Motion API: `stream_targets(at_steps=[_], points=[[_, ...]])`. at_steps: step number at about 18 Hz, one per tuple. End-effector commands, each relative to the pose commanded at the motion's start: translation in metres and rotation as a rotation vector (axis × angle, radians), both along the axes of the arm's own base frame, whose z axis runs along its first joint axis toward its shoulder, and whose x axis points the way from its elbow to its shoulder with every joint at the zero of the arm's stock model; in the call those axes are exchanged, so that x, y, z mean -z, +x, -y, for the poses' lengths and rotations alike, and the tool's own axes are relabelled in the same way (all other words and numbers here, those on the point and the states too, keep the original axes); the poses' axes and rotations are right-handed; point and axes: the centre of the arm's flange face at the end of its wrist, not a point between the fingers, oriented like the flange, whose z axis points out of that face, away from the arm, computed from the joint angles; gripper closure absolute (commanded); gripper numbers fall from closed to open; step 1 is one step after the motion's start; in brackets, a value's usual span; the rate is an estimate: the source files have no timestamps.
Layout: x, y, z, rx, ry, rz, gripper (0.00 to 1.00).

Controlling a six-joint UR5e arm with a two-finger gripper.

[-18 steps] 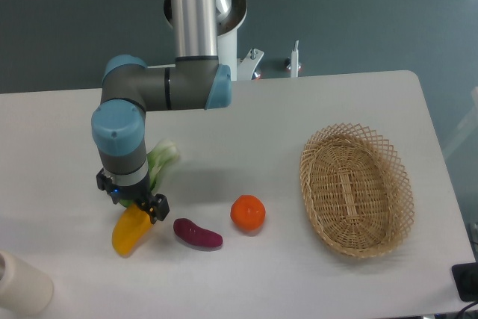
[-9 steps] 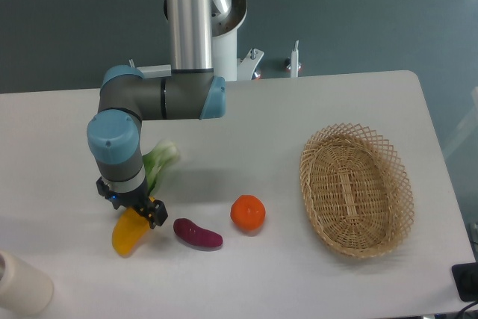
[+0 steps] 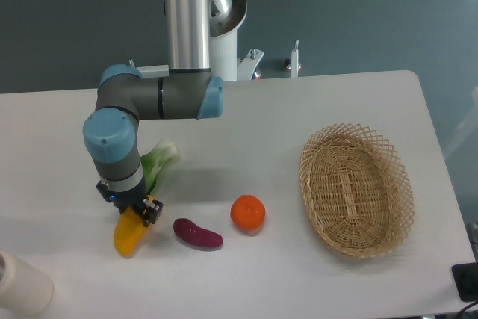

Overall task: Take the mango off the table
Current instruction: 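Close the gripper around the yellow mango's end, then lift the mango and carry it toward the wicker basket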

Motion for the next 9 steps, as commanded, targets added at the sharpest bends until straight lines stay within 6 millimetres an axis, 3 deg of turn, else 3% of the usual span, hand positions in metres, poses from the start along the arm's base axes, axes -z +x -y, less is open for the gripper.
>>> stream_targets(at_steps=[2,6,9], points=[[-0.005,-0.001,-0.001,0.005,0.009,-0.003,0.43],[-0.038,-0.008,0.0,0.02,0.057,-0.032,0.45],[-0.084,-0.042,0.016,-0.018,0.114,-0.068,0.45]])
